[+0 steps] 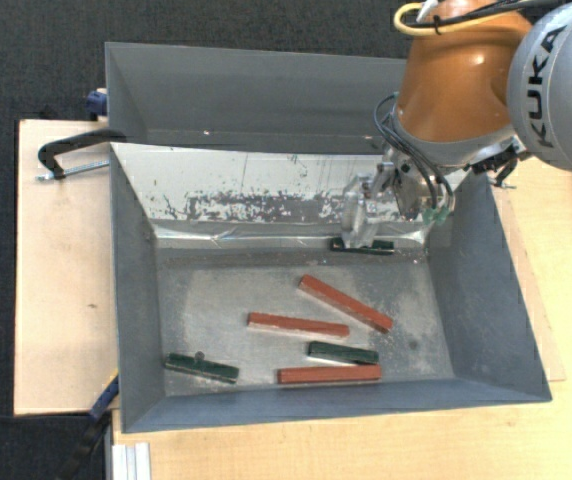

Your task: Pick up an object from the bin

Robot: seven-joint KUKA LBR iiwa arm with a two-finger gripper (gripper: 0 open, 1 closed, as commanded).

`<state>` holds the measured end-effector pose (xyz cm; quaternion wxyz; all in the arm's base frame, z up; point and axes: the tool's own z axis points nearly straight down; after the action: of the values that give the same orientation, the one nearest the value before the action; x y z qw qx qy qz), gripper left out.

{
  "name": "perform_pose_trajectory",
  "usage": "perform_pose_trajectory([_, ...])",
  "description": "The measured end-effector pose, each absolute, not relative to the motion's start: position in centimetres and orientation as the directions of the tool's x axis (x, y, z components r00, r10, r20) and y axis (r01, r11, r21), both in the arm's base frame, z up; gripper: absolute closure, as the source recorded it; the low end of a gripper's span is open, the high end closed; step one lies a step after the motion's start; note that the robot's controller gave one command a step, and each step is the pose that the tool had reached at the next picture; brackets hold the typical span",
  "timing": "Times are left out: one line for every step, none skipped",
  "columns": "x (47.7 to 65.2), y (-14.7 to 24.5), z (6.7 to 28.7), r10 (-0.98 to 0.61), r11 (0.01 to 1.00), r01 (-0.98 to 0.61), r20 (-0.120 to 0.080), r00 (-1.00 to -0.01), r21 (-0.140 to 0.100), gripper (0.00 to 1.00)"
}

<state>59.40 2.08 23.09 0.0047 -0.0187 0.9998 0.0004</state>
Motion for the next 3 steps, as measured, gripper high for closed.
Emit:
perform_pose_trajectory([59.4, 2.1, 23.0, -0.037, 0.999, -0.037, -0.008, -0.999, 0.001, 1.00])
perform_pose_trajectory([59.4, 2.5, 25.3, -0.069, 0.998, -0.069, -0.005, -0.998, 0.001, 1.00])
perform_pose_trajectory([54.7, 2.0, 14.8, -0.066, 0.998, -0.066, 0.006, -0.998, 0.002, 0.00])
